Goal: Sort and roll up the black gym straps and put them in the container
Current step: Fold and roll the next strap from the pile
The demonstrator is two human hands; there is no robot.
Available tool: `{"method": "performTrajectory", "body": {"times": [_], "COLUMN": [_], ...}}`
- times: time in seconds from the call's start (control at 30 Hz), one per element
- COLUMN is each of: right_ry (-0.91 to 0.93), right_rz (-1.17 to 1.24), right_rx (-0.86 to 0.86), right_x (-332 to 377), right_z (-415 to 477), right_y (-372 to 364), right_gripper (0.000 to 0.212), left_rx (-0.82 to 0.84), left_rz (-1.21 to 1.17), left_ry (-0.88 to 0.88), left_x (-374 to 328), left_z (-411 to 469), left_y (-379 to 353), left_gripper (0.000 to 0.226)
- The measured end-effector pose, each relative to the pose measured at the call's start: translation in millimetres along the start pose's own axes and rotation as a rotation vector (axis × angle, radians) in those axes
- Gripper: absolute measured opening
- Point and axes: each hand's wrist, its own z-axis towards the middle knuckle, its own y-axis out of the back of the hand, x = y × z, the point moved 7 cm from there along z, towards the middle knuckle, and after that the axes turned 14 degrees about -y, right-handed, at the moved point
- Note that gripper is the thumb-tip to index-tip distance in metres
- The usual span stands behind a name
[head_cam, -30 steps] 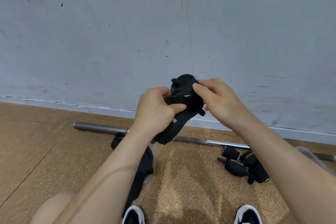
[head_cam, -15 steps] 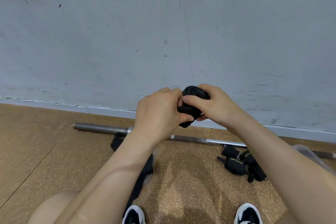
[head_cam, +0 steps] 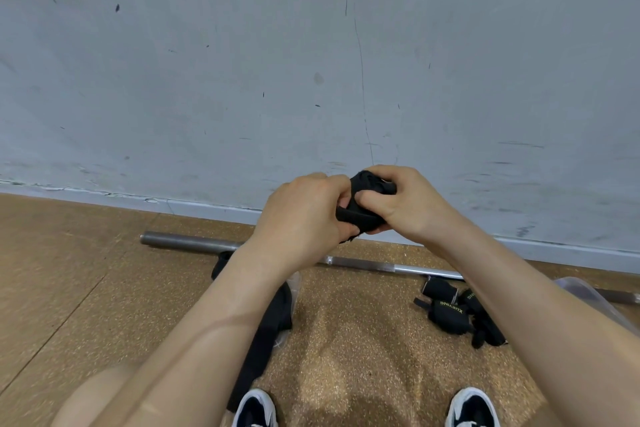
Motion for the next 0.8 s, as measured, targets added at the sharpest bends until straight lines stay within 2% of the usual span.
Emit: {"method": "performTrajectory", "body": {"times": [0.2, 0.4, 0.53, 0.63, 0.7, 0.8], "right_ry": [0.042, 0.007, -0.095, -0.158, -0.129, -0.096], "right_rz": [-0.066, -0.097, -0.077, -0.065, -0.129, -0.168], "right_rx": [0.066, 0.284, 0.383, 0.429, 0.426, 0.484], "right_x": [2, 0, -4, -12, -13, -9], "right_z": [-3, -9, -14, -16, -17, -20], "right_y": [-6, -18, -18, -23, -24, -24], "right_gripper": [0.019, 0.022, 0.02, 0.035, 0.045, 0.038], "left_rx": [0.063, 0.088, 0.085, 0.148, 0.161, 0.187], "left_rz": [-0.064, 0.046, -0.27, -0.272, -0.291, -0.481], "left_ry": [-0.01, -0.041, 0.011, -0.009, -0.02, 0.029], "left_x": [6, 11, 20, 17, 18, 23], "left_z": [-1, 0, -2, -3, -3, -7], "left_y": [7, 12, 1, -12, -14, -14], "left_gripper": [0.03, 0.028, 0.025, 0.029, 0.025, 0.029]}}
